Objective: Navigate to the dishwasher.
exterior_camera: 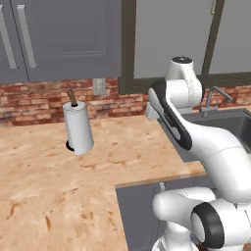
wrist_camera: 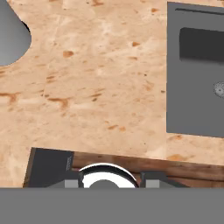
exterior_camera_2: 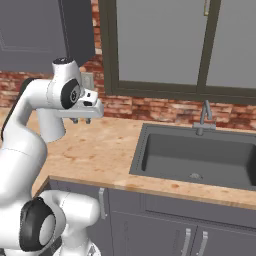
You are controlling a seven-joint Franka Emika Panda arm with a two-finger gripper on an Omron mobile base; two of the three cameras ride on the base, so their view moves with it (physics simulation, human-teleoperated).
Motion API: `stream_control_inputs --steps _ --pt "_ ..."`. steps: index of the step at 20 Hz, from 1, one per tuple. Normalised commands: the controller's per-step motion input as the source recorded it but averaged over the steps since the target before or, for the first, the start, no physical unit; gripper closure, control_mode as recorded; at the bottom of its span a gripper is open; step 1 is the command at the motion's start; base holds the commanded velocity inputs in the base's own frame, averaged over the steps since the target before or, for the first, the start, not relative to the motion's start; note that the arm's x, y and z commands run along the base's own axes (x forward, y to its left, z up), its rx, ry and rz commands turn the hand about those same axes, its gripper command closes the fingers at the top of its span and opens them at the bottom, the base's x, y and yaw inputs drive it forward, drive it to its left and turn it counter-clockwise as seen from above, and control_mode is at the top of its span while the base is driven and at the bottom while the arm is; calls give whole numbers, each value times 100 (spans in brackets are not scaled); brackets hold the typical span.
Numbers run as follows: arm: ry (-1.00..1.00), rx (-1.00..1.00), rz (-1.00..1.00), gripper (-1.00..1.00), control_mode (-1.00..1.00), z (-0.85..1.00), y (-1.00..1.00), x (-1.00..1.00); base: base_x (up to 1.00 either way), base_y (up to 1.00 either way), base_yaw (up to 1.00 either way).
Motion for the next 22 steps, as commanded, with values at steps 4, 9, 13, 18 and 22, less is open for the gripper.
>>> stream_control_inputs --steps 4,9,13,18,22 --pt "-12 0 -1 -100 -100 0 -1 -72 0 0 0" --pt "1 0 -1 -100 -100 -4 -3 -99 0 0 0" --pt "1 0 -3 -100 -100 -35 -28 -72 0 0 0" --pt "-4 0 -8 -100 -100 -44 -41 -15 0 0 0" --pt "0 0 -2 -100 100 -6 -23 -7 -36 -75 -6"
